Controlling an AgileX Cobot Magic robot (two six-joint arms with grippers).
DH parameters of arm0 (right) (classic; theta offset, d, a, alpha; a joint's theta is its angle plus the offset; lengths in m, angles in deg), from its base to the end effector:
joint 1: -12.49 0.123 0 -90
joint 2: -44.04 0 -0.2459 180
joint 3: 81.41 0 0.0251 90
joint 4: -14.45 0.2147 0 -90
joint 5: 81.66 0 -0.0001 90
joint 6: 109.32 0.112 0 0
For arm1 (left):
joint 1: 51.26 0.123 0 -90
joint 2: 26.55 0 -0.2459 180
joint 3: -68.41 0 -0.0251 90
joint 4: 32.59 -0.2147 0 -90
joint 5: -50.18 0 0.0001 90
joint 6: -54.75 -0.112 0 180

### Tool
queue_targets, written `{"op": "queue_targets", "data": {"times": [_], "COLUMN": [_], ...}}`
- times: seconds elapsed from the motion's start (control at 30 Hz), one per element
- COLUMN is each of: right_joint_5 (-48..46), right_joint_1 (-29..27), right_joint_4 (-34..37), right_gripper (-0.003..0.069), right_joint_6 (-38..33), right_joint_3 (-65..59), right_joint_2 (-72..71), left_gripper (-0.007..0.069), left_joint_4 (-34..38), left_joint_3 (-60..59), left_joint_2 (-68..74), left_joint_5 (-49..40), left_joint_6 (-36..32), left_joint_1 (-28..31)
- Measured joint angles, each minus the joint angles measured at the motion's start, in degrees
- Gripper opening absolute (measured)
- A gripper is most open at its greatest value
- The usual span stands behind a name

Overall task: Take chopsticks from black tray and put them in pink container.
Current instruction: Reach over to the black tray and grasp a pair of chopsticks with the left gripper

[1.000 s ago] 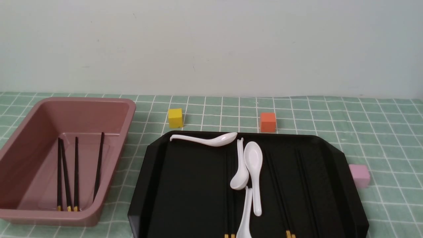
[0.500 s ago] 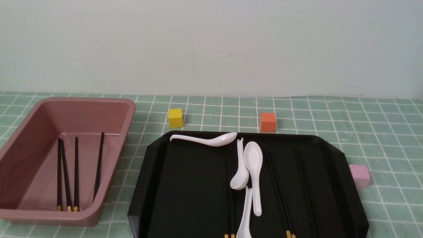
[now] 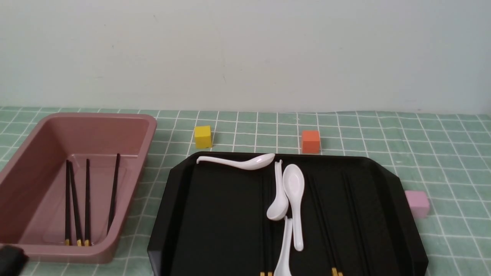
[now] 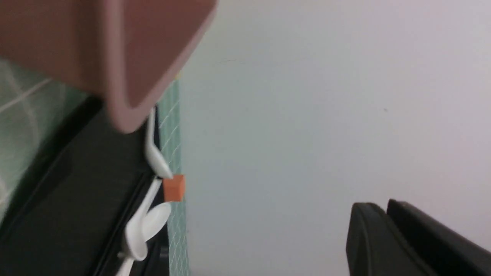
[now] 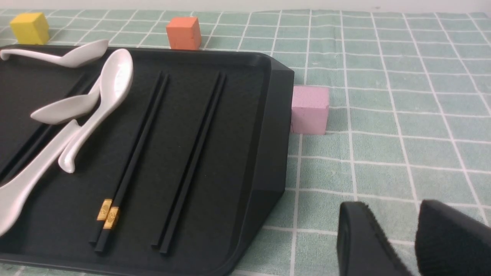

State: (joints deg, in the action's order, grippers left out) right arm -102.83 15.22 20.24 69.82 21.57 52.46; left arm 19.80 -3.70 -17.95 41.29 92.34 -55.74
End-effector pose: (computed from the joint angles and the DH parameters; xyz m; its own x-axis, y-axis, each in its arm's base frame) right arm 0.0758 0.0077 0.1692 -0.2895 0.0654 -0.9549 -0.0598 0.9945 0.0862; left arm 0.0743 -0.0197 0.2266 -0.1989 -0.9799 -0.0144 0.0680 0.0008 -0.9977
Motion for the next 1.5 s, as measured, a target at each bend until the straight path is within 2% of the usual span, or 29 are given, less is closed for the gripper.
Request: {"op": "queue_targets", "data": {"times": [0.1, 0.17, 0.33, 0.4, 0.5, 0.57, 0.77, 0.9, 0.97, 1.03, 1.2, 1.27, 1.33, 1.5], "right_joint_5": [0.0, 0.0, 0.0, 0.0, 0.0, 0.0, 0.0, 0.0, 0.0, 0.0, 0.0, 0.0, 0.0, 0.0], "right_joint_1": [0.0, 0.0, 0.0, 0.0, 0.0, 0.0, 0.0, 0.0, 0.0, 0.0, 0.0, 0.0, 0.0, 0.0], "right_joint_4": [0.0, 0.0, 0.0, 0.0, 0.12, 0.12, 0.12, 0.12, 0.12, 0.12, 0.12, 0.12, 0.12, 0.12], "right_gripper": [0.024, 0.024, 0.024, 0.024, 0.024, 0.024, 0.024, 0.024, 0.024, 0.024, 0.024, 0.024, 0.024, 0.024], "right_joint_6": [0.0, 0.0, 0.0, 0.0, 0.0, 0.0, 0.0, 0.0, 0.0, 0.0, 0.0, 0.0, 0.0, 0.0], "right_joint_3": [0.0, 0.0, 0.0, 0.0, 0.0, 0.0, 0.0, 0.0, 0.0, 0.0, 0.0, 0.0, 0.0, 0.0], "right_joint_2": [0.0, 0.0, 0.0, 0.0, 0.0, 0.0, 0.0, 0.0, 0.0, 0.0, 0.0, 0.0, 0.0, 0.0], "left_gripper": [-0.0013, -0.0013, -0.0013, -0.0013, -0.0013, -0.0013, -0.0013, 0.0011, 0.0051, 0.0097, 0.0288, 0.0336, 0.0363, 0.0372], "left_joint_4": [-5.39, -9.1, -22.69, -24.92, -25.0, -24.94, -28.07, -31.33, -33.45, -34.95, -37.83, -38.96, -41.15, -48.15], "left_joint_3": [10.43, 15.88, 32.53, 36.51, 41.5, 44.41, 54.38, 62.32, 66.04, 69.1, 78.72, 81.94, 84.34, 86.65], "left_joint_2": [7.64, 15.15, 44.33, 54.13, 64.6, 70.61, 87.15, 97.92, 102.89, 106.36, 115.11, 117.22, 118.81, 119.35], "left_joint_5": [-7.05, -13.54, -40.26, -44.93, -46.33, -45.87, -43.52, -41.7, -41.64, -41.7, -43.07, -44.28, -45.37, -45.86], "left_joint_6": [-8.05, -10.3, -14.54, -17.6, -21.19, -20.88, -13.07, -8.8, -6.8, -5.52, -3.56, -2.87, -1.43, 2.62], "left_joint_1": [0.0, 0.0, 0.0, 0.0, -1.73, -5.74, -21.64, -28.56, -31.14, -32.59, -34.54, -34.54, -34.64, -34.72]}}
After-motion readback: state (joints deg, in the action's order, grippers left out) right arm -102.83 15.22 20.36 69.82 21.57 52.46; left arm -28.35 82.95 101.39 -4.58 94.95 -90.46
